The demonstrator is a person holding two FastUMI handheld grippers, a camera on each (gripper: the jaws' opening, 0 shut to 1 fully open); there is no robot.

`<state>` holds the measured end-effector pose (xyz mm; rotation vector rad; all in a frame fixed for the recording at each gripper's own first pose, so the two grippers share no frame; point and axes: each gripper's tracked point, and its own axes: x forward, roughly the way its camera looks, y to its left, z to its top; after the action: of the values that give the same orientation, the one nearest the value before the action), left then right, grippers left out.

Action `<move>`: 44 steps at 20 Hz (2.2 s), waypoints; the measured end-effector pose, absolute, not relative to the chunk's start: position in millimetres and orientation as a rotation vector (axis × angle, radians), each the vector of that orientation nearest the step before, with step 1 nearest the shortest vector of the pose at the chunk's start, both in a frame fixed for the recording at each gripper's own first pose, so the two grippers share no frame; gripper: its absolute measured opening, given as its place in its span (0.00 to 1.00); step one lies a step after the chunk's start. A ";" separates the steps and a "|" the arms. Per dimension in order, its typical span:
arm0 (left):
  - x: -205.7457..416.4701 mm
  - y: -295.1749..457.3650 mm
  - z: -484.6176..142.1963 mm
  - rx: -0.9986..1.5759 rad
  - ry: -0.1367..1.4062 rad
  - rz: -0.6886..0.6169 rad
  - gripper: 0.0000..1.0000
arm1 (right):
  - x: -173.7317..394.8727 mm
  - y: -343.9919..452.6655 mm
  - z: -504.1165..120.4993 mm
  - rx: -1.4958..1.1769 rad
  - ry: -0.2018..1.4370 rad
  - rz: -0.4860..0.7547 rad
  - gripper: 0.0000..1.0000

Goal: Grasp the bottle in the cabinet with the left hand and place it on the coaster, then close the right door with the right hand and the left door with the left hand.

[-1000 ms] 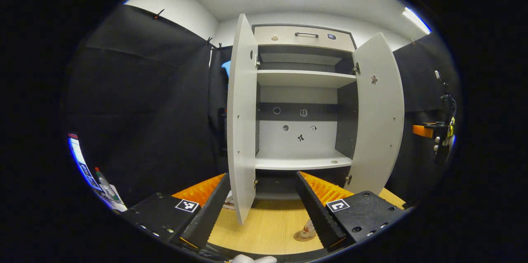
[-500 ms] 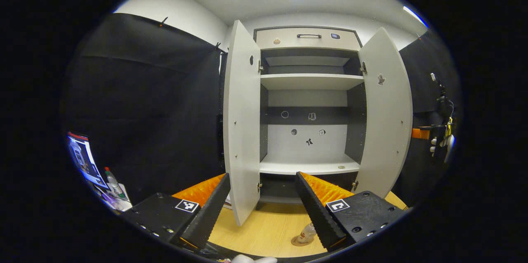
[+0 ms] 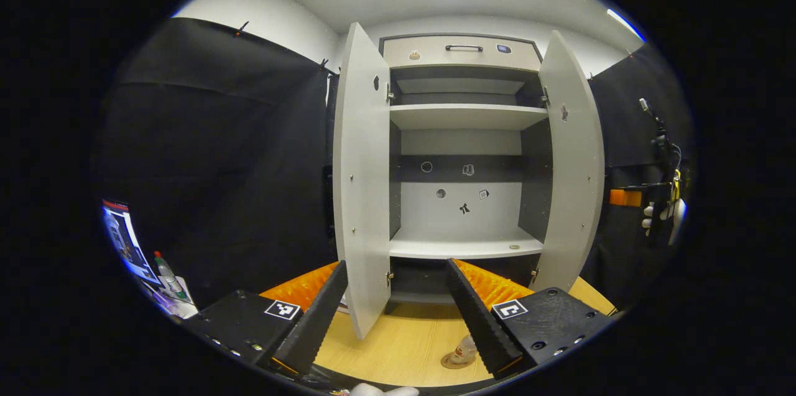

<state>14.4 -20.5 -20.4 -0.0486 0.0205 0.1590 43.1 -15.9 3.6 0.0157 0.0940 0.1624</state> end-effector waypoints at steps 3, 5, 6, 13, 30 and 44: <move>16.3 -3.8 -20.1 -0.040 0.012 0.133 0.96 | 45.3 -11.3 5.1 0.020 0.084 0.122 0.82; 15.2 3.7 -20.7 -0.043 0.006 0.116 0.96 | 48.0 -12.0 6.5 0.003 0.070 0.104 0.82; 15.1 7.2 -20.2 -0.045 0.003 0.106 0.96 | 48.9 -11.2 7.4 -0.005 0.063 0.103 0.82; 18.0 38.7 -22.9 -0.033 -0.005 0.076 0.96 | 48.0 -12.4 18.3 -0.018 -0.002 0.050 0.82; 124.9 199.5 10.4 0.057 -0.082 0.160 0.96 | -9.9 -2.9 -15.1 -0.012 0.133 0.018 0.82; 169.4 181.9 -2.9 0.070 -0.020 0.047 0.93 | -19.5 2.5 -20.3 0.022 0.170 0.025 0.82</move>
<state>169.4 181.9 -2.9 0.0699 -0.0198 0.0468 -19.5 2.5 -20.3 0.0217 0.1703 0.0255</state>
